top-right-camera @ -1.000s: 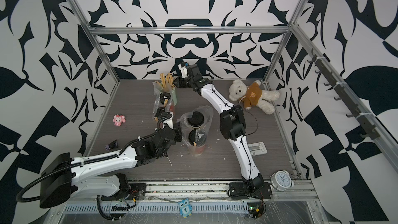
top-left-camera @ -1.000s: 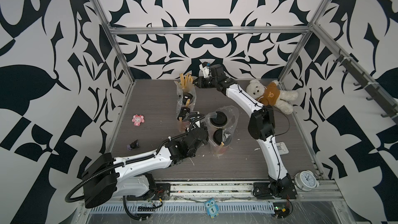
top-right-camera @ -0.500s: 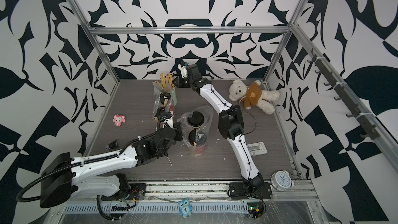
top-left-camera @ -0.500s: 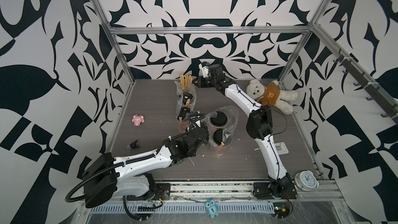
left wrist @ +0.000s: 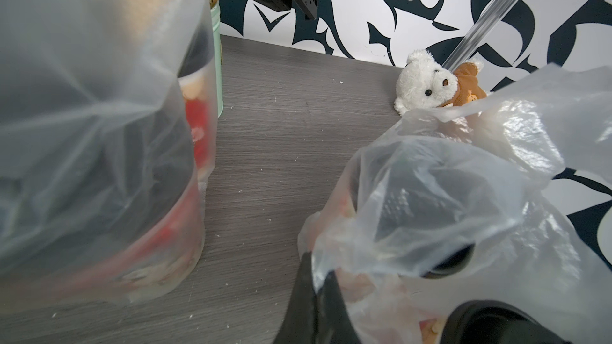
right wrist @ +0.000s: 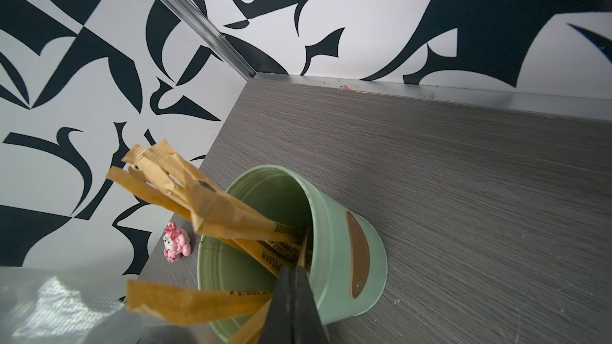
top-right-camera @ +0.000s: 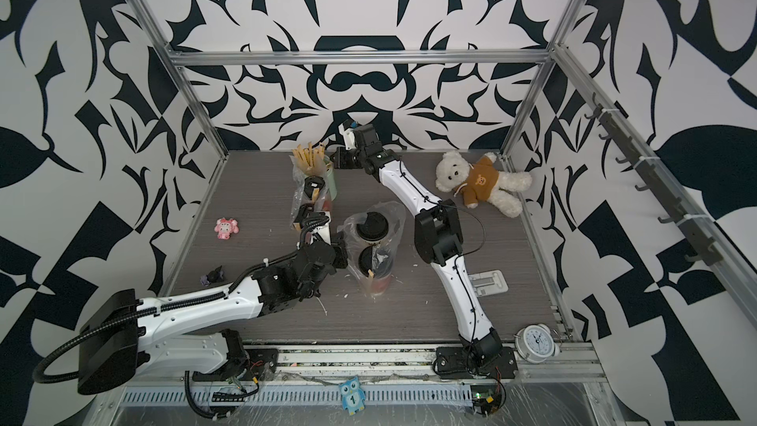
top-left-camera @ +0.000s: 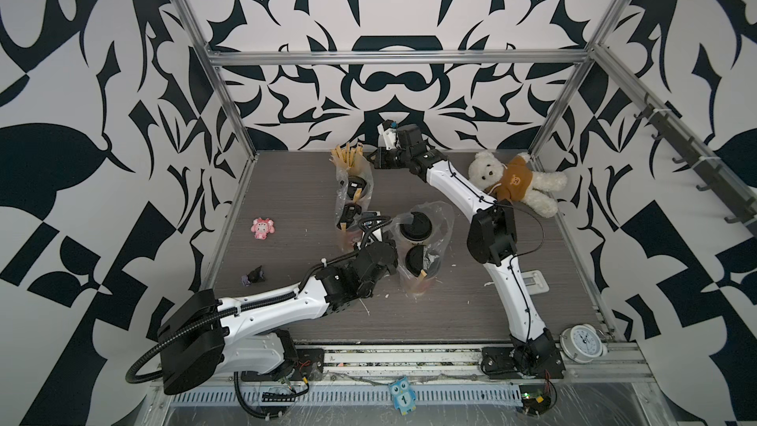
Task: Pack milk tea into plastic carrier bags
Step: Pick up the straw from the container, then place the straw in the plastic carrier bag.
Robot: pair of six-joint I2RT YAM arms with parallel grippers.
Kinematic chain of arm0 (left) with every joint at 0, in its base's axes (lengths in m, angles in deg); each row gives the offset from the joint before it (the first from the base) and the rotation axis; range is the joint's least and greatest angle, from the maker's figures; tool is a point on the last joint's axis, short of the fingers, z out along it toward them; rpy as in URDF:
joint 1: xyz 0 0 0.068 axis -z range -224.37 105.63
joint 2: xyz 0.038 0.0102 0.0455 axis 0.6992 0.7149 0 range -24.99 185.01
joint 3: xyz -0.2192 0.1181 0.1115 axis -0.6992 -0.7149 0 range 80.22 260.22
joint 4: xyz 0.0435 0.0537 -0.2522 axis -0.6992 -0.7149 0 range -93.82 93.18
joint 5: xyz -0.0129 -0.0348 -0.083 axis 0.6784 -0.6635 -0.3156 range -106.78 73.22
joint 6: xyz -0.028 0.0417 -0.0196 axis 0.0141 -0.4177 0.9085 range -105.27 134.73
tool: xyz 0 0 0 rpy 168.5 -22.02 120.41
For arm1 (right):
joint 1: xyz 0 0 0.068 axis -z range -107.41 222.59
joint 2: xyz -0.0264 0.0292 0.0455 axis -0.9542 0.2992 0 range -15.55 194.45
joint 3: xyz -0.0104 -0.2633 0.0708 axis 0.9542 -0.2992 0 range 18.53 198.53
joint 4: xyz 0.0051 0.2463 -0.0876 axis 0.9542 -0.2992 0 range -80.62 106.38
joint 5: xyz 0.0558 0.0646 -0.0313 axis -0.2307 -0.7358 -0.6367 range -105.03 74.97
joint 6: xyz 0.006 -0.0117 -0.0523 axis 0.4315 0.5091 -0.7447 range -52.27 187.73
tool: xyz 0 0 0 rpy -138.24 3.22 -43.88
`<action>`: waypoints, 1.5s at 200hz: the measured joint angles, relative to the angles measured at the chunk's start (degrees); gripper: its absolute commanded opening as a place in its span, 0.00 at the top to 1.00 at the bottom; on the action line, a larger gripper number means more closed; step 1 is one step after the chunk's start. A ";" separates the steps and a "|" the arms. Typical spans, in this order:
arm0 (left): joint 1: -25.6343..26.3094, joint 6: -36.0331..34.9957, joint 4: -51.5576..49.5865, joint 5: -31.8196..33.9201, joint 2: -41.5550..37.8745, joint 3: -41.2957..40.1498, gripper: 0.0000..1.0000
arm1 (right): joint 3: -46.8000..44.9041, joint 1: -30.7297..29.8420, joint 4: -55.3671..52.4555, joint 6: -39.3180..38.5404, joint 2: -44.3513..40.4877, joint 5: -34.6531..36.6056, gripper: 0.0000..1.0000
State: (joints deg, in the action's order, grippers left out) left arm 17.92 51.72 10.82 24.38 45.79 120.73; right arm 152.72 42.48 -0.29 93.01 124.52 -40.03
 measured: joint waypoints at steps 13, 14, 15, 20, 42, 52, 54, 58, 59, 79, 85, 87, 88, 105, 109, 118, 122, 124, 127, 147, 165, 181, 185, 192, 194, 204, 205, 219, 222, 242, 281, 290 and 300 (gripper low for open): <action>0.00 0.00 0.00 0.00 0.00 0.00 1.00 | 0.00 0.00 -0.04 -0.20 -0.20 0.22 1.00; 0.00 0.00 0.00 0.00 0.00 0.00 1.00 | 0.00 0.00 -0.07 -0.22 -0.22 0.22 1.00; 0.00 0.00 0.00 0.00 0.00 0.00 1.00 | 0.00 0.00 -0.07 -0.24 -0.24 0.24 1.00; 0.00 0.00 0.00 0.00 0.00 0.00 1.00 | 0.00 0.00 -0.07 -0.37 -0.33 0.31 1.00; 0.00 0.00 0.00 0.00 0.00 0.00 1.00 | -0.20 0.02 -0.55 -1.11 -1.70 0.83 1.00; 0.00 0.00 0.00 0.00 0.00 0.00 1.00 | -0.48 0.02 -0.74 -1.46 -2.84 1.07 1.00; 0.00 0.00 0.00 0.00 0.00 0.00 1.00 | -0.55 0.02 -0.74 -1.49 -3.06 1.16 1.00; 0.00 0.00 0.00 0.00 0.00 0.00 1.00 | -0.66 0.02 -0.74 -1.64 -3.54 1.25 1.00; 0.00 0.00 0.00 0.00 0.00 0.00 1.00 | -0.70 0.02 -0.72 -1.70 -3.74 1.27 1.00; 0.00 0.00 0.00 0.00 0.00 0.00 1.00 | -1.14 0.02 -0.85 -2.51 -6.64 1.73 1.00; 0.00 0.00 0.00 0.00 0.00 0.00 1.00 | -1.29 0.02 -0.83 -2.84 -7.63 1.81 1.00; 0.00 0.00 0.00 0.00 0.00 0.00 1.00 | -1.33 0.02 -0.81 -2.86 -7.82 1.84 1.00; 0.00 0.00 0.00 0.00 0.00 0.00 1.00 | -1.33 0.02 -0.83 -2.93 -8.04 1.84 1.00; 0.00 0.00 0.00 0.00 0.00 0.00 1.00 | -1.42 0.02 -0.94 -3.76 -10.36 1.99 1.00; 0.00 0.00 0.00 0.00 0.00 0.00 1.00 | -1.42 0.02 -1.03 -4.00 -10.86 2.01 1.00; 0.00 0.00 0.00 0.00 0.00 0.00 1.00 | -1.42 0.02 -1.33 -4.52 -11.87 2.14 1.00; 0.00 0.00 0.00 0.00 0.00 0.00 1.00 | -1.42 0.02 -1.55 -4.76 -12.28 2.19 1.00; 0.00 0.00 0.02 0.00 0.00 0.00 1.00 | -1.42 0.02 -1.64 -4.90 -12.48 2.25 1.00; 0.00 0.00 0.00 0.00 0.00 0.00 1.00 | -1.42 0.02 -1.86 -5.05 -12.74 2.27 1.00; 0.00 -0.04 0.02 0.00 0.00 0.00 1.00 | -1.42 0.02 -4.33 -6.86 -14.58 2.82 1.00; 0.00 -0.22 0.02 0.00 0.00 0.00 1.00 | -1.40 0.02 -7.89 -9.03 -16.33 3.82 1.00; 0.00 -0.42 0.02 0.00 0.00 0.00 1.00 | -1.40 0.02 -11.58 -10.95 -18.16 4.74 1.00; 0.00 -0.42 0.02 -0.02 0.00 0.00 1.00 | -1.40 0.02 -12.70 -11.54 -18.84 5.05 1.00; 0.00 -0.44 0.02 -0.02 0.00 0.00 1.00 | -1.40 0.02 -14.23 -12.24 -19.82 5.42 1.00; 0.00 -0.44 0.02 -0.02 0.00 0.00 1.00 | -1.40 0.02 -14.71 -12.46 -20.11 5.46 1.00; 0.00 -0.46 0.04 -0.02 0.00 0.00 1.00 | -1.40 0.00 -17.05 -13.62 -21.99 6.01 1.00; 0.00 -0.46 0.04 -0.02 0.00 0.00 1.00 | -1.42 0.02 -17.22 -13.68 -22.08 6.01 1.00; 0.00 -0.63 0.07 -0.07 0.00 0.00 1.00 | -1.42 0.02 -20.06 -14.86 -24.85 6.45 1.00; 0.00 -0.66 0.07 -0.09 0.00 0.00 1.00 | -1.44 0.00 -20.57 -15.08 -25.51 6.56 1.00; 0.00 -1.01 0.17 -0.46 0.00 0.00 1.00 | -3.04 -0.02 -22.86 -16.31 -30.71 7.08 1.00; 0.00 -1.53 0.22 -1.55 0.00 0.00 1.00 | -6.69 -0.15 -26.62 -18.05 -41.38 9.38 1.00; 0.00 -1.68 0.22 -1.75 0.07 0.04 1.00 | -7.02 -0.26 -27.63 -18.40 -43.63 10.08 1.00; 0.00 -1.88 0.24 -1.92 0.13 0.11 1.00 | -7.19 -0.37 -28.81 -18.69 -45.97 10.58 1.00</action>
State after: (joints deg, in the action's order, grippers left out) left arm 17.92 49.84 11.06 22.46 45.92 120.84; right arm 145.53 42.11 -29.09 74.32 78.56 -29.45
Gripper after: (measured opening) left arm 0.046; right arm 0.047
